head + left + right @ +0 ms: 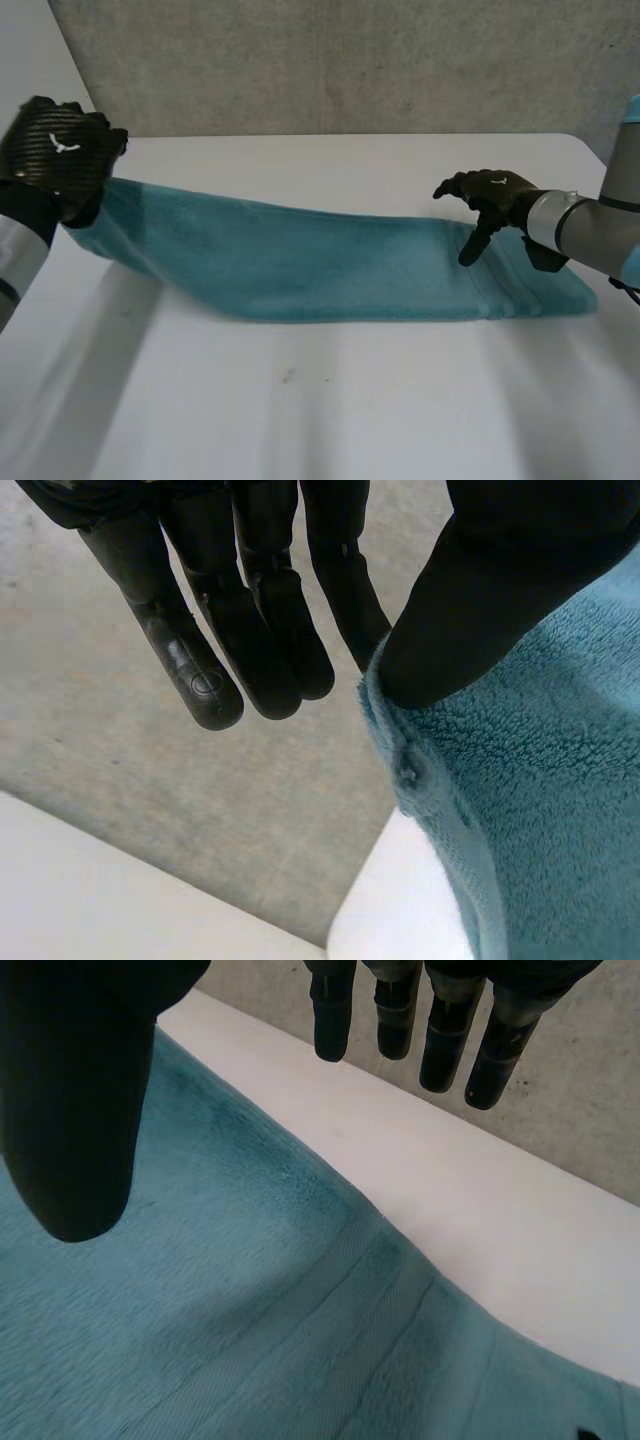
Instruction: Fold the laundry
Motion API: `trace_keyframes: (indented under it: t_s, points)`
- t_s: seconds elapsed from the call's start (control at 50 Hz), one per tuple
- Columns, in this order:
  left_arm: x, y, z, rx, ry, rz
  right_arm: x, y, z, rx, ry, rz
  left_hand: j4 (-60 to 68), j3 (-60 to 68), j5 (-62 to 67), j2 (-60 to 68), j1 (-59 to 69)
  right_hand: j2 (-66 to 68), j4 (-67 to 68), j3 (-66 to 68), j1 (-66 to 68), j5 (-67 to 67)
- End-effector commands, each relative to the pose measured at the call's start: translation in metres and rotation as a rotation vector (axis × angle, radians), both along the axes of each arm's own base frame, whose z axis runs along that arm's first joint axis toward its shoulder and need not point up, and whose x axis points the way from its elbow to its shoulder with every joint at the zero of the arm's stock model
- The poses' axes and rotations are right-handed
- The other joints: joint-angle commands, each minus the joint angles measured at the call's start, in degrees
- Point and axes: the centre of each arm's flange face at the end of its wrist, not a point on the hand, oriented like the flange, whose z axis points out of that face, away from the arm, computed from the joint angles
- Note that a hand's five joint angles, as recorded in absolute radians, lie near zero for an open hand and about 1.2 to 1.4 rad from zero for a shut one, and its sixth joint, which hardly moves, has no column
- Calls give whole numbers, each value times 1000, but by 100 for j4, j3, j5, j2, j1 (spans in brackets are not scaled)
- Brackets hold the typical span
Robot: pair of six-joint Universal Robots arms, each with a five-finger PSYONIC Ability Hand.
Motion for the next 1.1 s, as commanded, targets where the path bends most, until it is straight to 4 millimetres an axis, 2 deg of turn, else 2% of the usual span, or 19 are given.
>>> trace_keyframes:
  t_s: [0.02,0.12,0.22,0.26,0.28,0.36,0.48,0.5,0.54,0.56,0.58,0.64,0.68,0.7,0.8,0.86,1.0,1.04,1.1]
  points:
    - [14,14,11,-52,4,38,21,-16,-7,-30,-42,14,1155,1176,1414,1134,1545,-266,-330,-236,-187,-362]
    - [15,22,13,-73,1,9,29,-22,-20,-27,-48,27,1155,1176,1414,1134,1545,-266,-330,-236,-187,-362]
    - [23,17,14,-79,8,31,38,-23,-36,-18,-36,44,1155,1176,1414,1134,1545,-160,-223,-129,-81,-255]
    - [25,15,15,-85,15,39,39,-26,-39,-23,-34,37,1155,1176,1414,1134,1545,1567,1504,1598,1646,1472]
    - [27,13,16,-93,22,45,39,-29,-37,-32,-34,28,1155,1176,1414,1134,1545,3574,3510,3605,3653,3479]
    - [31,7,15,-97,49,57,36,-32,-32,-51,-26,4,1155,1176,1414,1134,1545,6728,6665,6759,6808,6633]
    - [36,-6,13,-108,82,71,31,-34,-25,-64,-21,-21,1155,1176,1414,1134,1545,6734,6670,6764,6813,6638]
    - [37,-8,13,-107,85,73,26,-30,3,-110,-15,-40,1155,1176,1414,1134,1545,6734,6670,6764,6813,6638]
    - [38,-11,12,-106,88,77,22,-22,25,-140,-9,-49,1155,1176,1414,1134,1545,6734,6670,6764,6813,6638]
    - [40,-15,11,-104,90,81,22,-22,26,-140,-9,-49,1155,1176,1414,1134,1545,6734,6670,6764,6813,6638]
    - [42,-20,9,-101,90,89,6,-12,53,-173,3,-67,1155,1176,1414,1134,1545,6734,6670,6764,6813,6638]
    - [41,-26,2,-74,89,85,-18,0,79,-214,24,-103,1155,1176,1414,1134,1545,6734,6670,6764,6813,6638]
    - [39,-27,-1,-62,89,77,-25,6,88,-232,34,-110,1155,1176,1414,1134,1545,6734,6670,6764,6813,6638]
    - [39,-27,-1,-62,89,76,-27,8,88,-232,40,-109,1155,1176,1414,1134,1545,6734,6670,6764,6813,6638]
    - [39,-25,-1,-63,91,77,-28,14,58,-147,87,-99,1155,1176,1414,1134,1545,6656,6593,6687,6736,6561]
    - [38,-22,2,-68,91,74,-29,17,49,-120,95,-98,1155,1176,1414,1134,1545,3669,3606,3700,3748,3574]
    - [38,-18,3,-74,91,75,-28,19,26,-56,134,-78,1155,1176,1414,1134,1545,3981,3918,4012,4061,3886]
    - [38,-18,3,-73,91,75,-28,18,12,-37,176,-59,1155,1176,1414,1134,1545,3514,3450,3544,3593,3418]
    - [38,-18,2,-70,92,73,-28,16,2,-34,216,-43,1155,1176,1414,1134,1545,2687,2624,2718,2767,2592]
